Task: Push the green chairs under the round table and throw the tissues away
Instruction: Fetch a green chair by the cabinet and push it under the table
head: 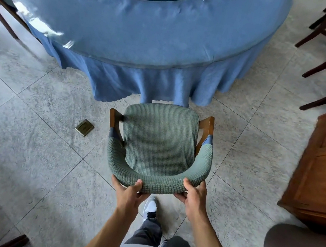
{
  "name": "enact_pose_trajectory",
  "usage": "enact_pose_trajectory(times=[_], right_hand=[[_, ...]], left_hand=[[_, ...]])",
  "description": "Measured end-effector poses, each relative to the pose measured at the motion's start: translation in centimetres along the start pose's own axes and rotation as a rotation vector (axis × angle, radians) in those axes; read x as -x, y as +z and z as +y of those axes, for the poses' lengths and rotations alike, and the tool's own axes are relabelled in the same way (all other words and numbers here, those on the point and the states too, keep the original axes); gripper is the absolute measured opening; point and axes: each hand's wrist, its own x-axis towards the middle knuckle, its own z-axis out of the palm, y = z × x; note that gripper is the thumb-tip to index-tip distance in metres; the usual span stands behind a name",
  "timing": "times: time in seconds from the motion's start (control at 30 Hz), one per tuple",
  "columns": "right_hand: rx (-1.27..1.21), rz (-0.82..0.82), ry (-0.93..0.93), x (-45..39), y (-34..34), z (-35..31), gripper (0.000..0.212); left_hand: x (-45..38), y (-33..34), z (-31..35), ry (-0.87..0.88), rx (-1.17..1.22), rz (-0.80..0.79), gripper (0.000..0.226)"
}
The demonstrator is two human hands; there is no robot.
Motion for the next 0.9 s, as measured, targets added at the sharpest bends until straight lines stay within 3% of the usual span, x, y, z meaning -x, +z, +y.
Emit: enact_pose_trajectory(times=[0.9], right_hand=[[-0.022, -0.036, -0.042, -5.8, 7.3, -5.9, 0.04]], left_hand=[[-7.1, 5.5, 6.3, -0.004, 0.022, 0.0, 0.069]])
